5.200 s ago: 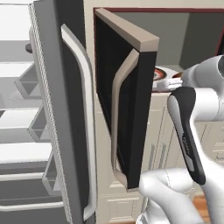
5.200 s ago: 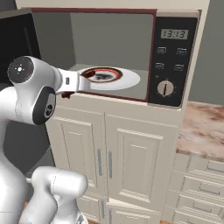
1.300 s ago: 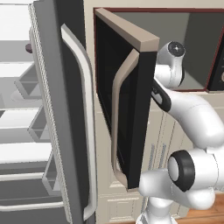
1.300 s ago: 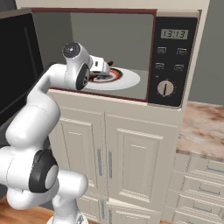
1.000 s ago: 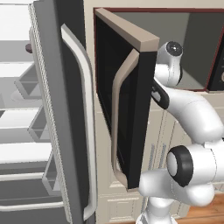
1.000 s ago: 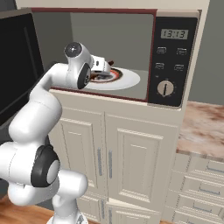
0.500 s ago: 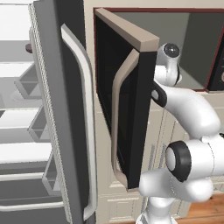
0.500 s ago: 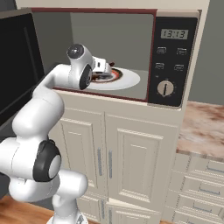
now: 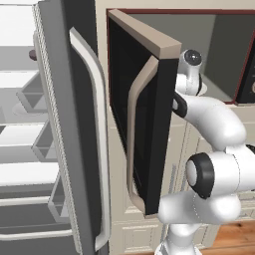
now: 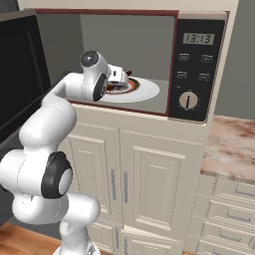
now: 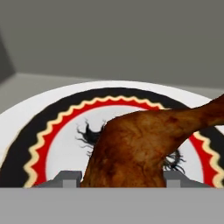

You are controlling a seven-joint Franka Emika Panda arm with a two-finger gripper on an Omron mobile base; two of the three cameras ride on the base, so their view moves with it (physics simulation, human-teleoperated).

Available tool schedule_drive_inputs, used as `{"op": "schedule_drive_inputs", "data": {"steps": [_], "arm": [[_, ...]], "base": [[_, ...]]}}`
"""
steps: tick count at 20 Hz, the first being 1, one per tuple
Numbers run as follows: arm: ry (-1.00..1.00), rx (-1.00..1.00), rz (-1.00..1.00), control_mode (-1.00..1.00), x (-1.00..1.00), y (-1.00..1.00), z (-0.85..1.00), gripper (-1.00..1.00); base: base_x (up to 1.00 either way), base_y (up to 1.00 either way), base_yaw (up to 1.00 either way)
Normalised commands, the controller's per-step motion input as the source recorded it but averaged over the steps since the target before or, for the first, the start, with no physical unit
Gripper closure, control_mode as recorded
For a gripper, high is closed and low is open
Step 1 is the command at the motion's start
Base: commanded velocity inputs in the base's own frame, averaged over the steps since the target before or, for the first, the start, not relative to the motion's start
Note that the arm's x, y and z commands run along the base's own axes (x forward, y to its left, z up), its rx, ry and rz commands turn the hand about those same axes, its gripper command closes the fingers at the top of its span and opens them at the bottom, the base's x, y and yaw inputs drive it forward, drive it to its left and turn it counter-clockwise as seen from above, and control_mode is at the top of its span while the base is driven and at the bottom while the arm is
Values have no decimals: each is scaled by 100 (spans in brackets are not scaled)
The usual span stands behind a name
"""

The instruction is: Transport the chicken drumstick from the fridge to the microwave and turn on the microwave.

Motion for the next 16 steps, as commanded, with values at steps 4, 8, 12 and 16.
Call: {"op": "schedule_drive_inputs", "data": {"steps": [4, 8, 12, 16], "arm": [[0, 1, 0, -100, 20, -3, -6, 100], [0, 1, 0, -100, 19, -4, -7, 100], [0, 1, 0, -100, 11, -3, -11, 100], [0, 1, 0, -100, 12, -3, -8, 100]], "base": [[0, 0, 0], [0, 0, 0], [0, 0, 0], [0, 0, 0]]}}
